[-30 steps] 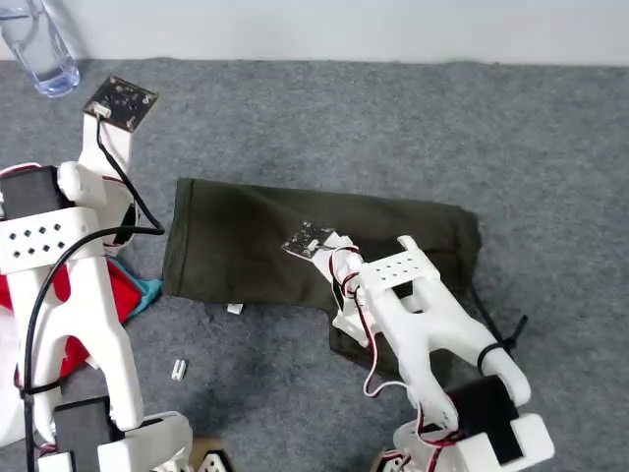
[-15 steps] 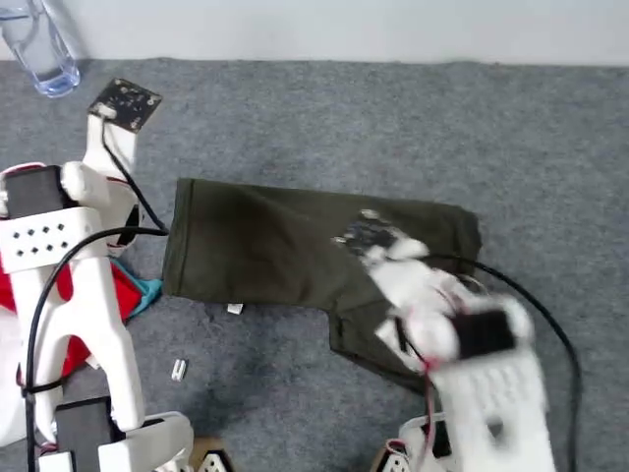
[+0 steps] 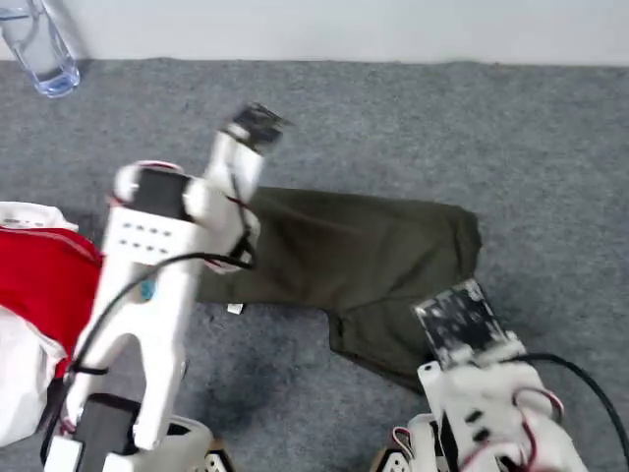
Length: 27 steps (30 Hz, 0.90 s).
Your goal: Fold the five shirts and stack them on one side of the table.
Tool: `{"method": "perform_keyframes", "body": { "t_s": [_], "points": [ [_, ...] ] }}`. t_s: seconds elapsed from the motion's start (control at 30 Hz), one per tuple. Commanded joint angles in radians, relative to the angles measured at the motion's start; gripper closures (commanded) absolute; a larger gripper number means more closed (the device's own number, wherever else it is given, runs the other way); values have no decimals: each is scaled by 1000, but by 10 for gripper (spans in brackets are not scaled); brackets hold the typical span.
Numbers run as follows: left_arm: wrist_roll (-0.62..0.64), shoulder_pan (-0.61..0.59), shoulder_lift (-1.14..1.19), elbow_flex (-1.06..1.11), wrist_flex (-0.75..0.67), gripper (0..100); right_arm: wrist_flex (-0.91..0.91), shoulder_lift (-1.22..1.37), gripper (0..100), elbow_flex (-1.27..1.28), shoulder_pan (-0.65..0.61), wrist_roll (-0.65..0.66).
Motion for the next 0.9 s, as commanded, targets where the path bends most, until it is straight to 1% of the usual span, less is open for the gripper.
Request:
{"method": "perform_keyframes", "body": {
  "t_s": [0.0, 0.1, 0.2, 0.27, 0.33, 0.43, 0.6, 0.73, 0.83, 0.87],
  "points": [
    [71, 86, -38, 58, -87, 957, 38, -24, 990, -84, 2, -63],
    [112, 130, -72, 147, -193, 942, 38, -53, 990, -126, -30, -117],
    [123, 207, -153, 249, -296, 942, 31, -91, 990, -178, -127, -189],
    [124, 270, -213, 317, -354, 942, 30, -116, 990, -224, -191, -216],
    [135, 324, -262, 375, -411, 941, 30, -137, 990, -265, -226, -227],
    [130, 391, -301, 449, -502, 936, 28, -166, 990, -302, -229, -229],
    [110, 516, -301, 542, -615, 849, 27, -217, 990, -315, -229, -229],
    [106, 586, -301, 621, -694, 795, 10, -249, 990, -315, -229, -229],
    [101, 637, -299, 684, -764, 768, -12, -268, 990, -315, -229, -227],
    [80, 657, -293, 708, -789, 765, -16, -269, 990, -315, -229, -227]
  ]
}}
